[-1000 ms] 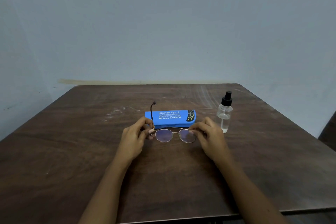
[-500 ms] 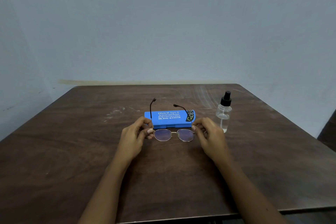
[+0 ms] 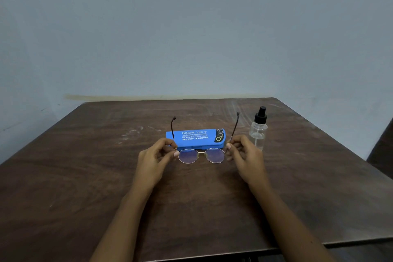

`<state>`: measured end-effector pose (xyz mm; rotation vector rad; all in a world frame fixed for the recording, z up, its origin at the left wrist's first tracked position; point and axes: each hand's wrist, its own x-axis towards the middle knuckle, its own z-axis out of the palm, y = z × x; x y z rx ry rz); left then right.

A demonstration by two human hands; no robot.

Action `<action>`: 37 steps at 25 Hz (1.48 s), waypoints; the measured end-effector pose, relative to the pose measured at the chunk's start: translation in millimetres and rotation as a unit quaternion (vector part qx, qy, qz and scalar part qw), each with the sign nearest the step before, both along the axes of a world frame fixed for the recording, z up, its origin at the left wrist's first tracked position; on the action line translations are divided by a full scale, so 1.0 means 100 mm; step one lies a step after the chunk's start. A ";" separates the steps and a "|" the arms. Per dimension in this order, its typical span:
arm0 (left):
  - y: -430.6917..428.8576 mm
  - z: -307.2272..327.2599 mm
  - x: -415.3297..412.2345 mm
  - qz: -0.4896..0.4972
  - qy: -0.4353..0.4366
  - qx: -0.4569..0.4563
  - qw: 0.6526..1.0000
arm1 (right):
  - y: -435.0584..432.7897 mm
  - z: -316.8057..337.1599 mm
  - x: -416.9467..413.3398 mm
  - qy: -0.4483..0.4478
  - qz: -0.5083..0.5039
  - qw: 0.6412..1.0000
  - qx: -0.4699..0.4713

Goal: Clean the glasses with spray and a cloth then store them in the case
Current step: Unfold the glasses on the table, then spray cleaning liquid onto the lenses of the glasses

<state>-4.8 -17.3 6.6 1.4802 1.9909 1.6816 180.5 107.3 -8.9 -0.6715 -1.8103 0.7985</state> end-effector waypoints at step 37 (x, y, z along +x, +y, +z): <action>0.06 0.03 0.07 0.010 0.005 -0.005 1.000 | 0.45 0.08 0.21 -0.049 -0.176 0.979 0.093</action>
